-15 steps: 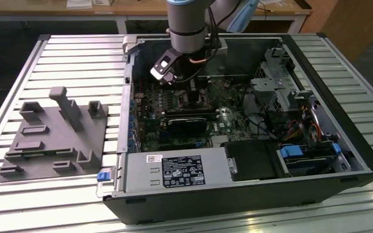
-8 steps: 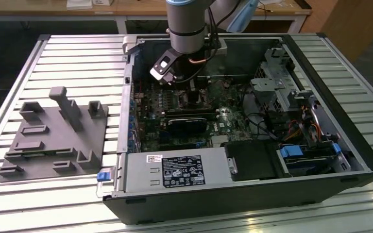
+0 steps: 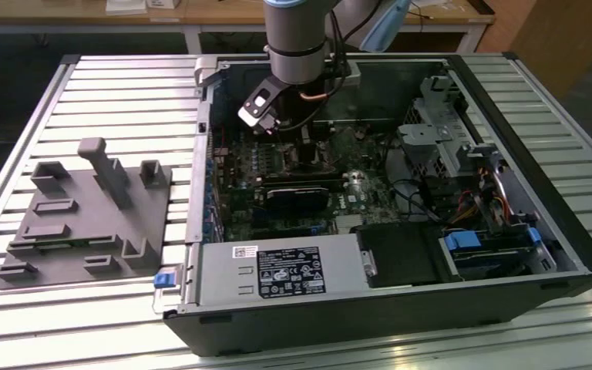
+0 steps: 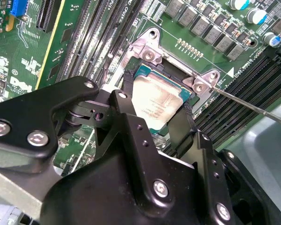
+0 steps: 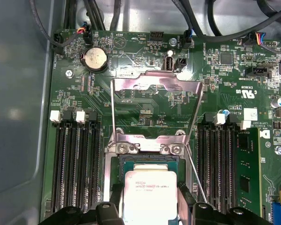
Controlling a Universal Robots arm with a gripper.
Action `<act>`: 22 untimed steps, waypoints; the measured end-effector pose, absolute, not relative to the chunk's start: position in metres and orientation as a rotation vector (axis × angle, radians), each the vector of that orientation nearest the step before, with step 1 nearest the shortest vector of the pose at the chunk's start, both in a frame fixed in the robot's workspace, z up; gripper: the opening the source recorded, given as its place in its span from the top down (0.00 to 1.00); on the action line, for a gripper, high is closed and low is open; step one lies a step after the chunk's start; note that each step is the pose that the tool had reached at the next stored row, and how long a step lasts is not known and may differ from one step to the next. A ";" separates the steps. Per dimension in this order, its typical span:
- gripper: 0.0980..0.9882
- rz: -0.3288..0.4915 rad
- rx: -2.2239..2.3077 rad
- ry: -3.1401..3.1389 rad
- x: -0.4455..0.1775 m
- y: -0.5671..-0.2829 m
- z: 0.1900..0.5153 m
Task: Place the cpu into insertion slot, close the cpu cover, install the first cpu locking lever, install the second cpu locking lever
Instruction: 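Place the cpu into insertion slot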
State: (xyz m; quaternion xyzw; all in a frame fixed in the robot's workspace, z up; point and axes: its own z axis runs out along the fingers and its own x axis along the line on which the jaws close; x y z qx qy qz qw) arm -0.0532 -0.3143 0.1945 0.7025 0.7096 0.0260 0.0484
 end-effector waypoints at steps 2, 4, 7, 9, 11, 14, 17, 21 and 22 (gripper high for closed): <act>0.50 0.086 2.138 2.159 -0.053 -0.314 0.195; 0.50 0.098 2.132 2.153 -0.053 -0.314 0.195; 0.50 0.100 2.132 2.152 -0.053 -0.314 0.194; 0.50 0.100 2.134 2.150 -0.054 -0.314 0.193; 0.50 0.099 2.134 2.149 -0.054 -0.314 0.193; 0.50 0.100 2.135 2.149 -0.055 -0.314 0.192; 0.50 0.098 2.137 2.146 -0.055 -0.314 0.191; 0.50 0.099 2.138 2.146 -0.055 -0.314 0.191; 0.50 0.099 2.138 2.146 -0.055 -0.314 0.191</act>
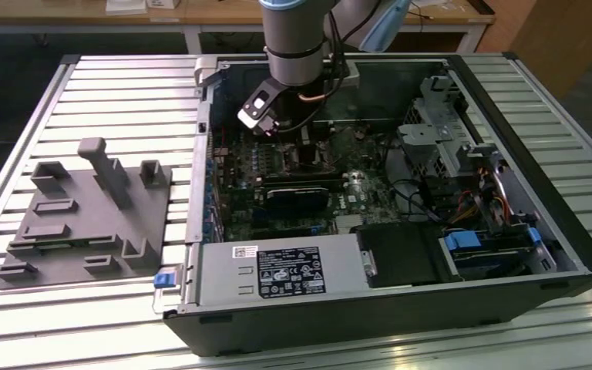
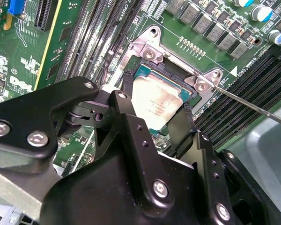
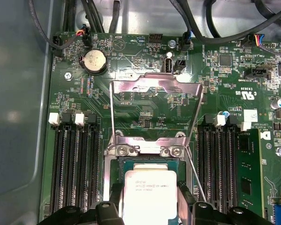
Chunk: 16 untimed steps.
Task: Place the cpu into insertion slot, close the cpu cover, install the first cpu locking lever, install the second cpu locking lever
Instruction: 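Place the cpu into insertion slot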
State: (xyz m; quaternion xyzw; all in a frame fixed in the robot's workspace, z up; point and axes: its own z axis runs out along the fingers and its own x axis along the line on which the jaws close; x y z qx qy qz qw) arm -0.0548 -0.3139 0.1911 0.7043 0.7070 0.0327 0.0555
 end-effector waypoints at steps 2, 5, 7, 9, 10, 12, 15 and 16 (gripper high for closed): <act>0.50 0.099 2.138 2.146 -0.055 -0.314 0.191; 0.49 0.100 2.138 2.146 -0.055 -0.314 0.191; 0.42 0.101 2.138 2.146 -0.055 -0.314 0.191; 0.42 0.100 2.138 2.146 -0.055 -0.314 0.191; 0.42 0.099 2.138 2.146 -0.055 -0.314 0.191; 0.42 0.099 2.138 2.146 -0.055 -0.314 0.192; 0.42 0.099 2.138 2.146 -0.055 -0.314 0.197; 0.42 0.099 2.138 2.146 -0.055 -0.314 0.198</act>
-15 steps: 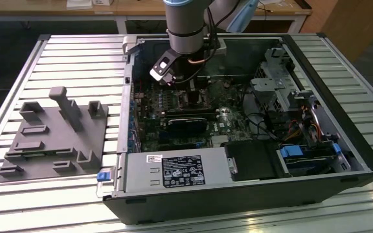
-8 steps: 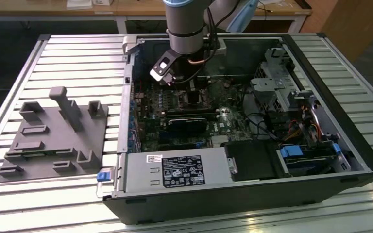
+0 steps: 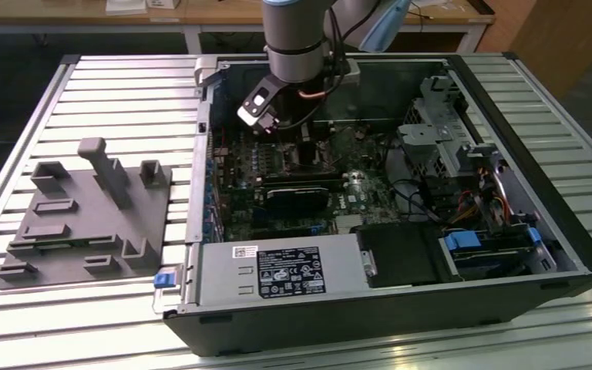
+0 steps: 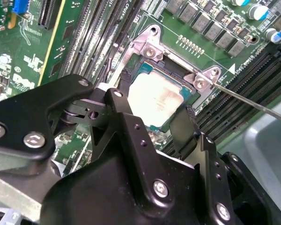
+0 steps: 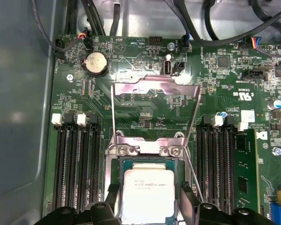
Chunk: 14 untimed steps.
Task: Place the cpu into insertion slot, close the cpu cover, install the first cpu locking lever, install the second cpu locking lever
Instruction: 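Place the cpu into insertion slot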
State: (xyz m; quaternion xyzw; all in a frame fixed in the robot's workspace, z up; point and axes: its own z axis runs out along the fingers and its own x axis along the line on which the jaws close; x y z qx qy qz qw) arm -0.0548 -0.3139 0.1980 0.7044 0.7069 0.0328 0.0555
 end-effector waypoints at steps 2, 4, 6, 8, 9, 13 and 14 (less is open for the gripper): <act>0.42 0.099 2.138 2.146 -0.055 -0.314 0.201; 0.42 0.099 2.138 2.146 -0.055 -0.314 0.203; 0.42 0.100 2.138 2.146 -0.055 -0.314 0.203; 0.42 0.100 2.138 2.146 -0.055 -0.314 0.203; 0.42 0.100 2.138 2.146 -0.055 -0.314 0.203; 0.44 0.100 2.138 2.146 -0.055 -0.314 0.203; 0.44 0.099 2.138 2.146 -0.055 -0.314 0.203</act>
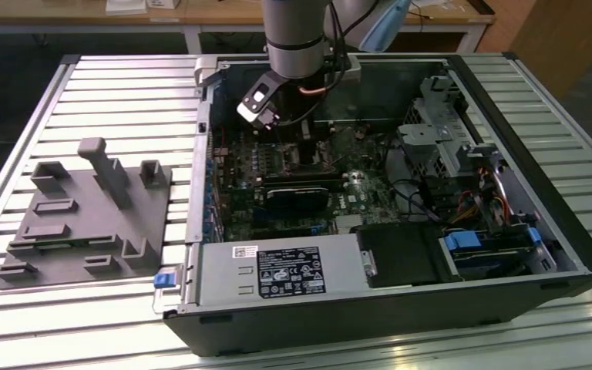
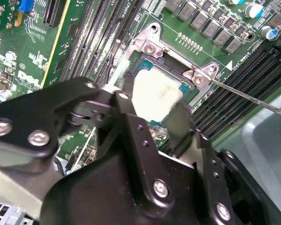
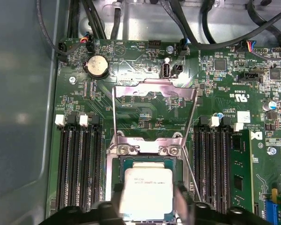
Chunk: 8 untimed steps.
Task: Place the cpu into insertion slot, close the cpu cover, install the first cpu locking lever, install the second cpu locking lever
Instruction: 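Place the cpu into insertion slot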
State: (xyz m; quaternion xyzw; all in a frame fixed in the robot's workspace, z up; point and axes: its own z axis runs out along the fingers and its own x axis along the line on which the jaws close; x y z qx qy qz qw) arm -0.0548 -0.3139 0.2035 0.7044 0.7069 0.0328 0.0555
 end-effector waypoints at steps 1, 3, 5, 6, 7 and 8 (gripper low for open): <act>0.51 0.099 2.138 2.146 -0.055 -0.314 0.203; 0.57 0.099 2.138 2.146 -0.055 -0.314 0.204; 0.70 0.099 2.138 2.146 -0.055 -0.314 0.204; 0.70 0.100 2.138 2.146 -0.055 -0.314 0.204; 0.77 0.099 2.138 2.146 -0.055 -0.314 0.204; 0.84 0.099 2.138 2.146 -0.055 -0.314 0.204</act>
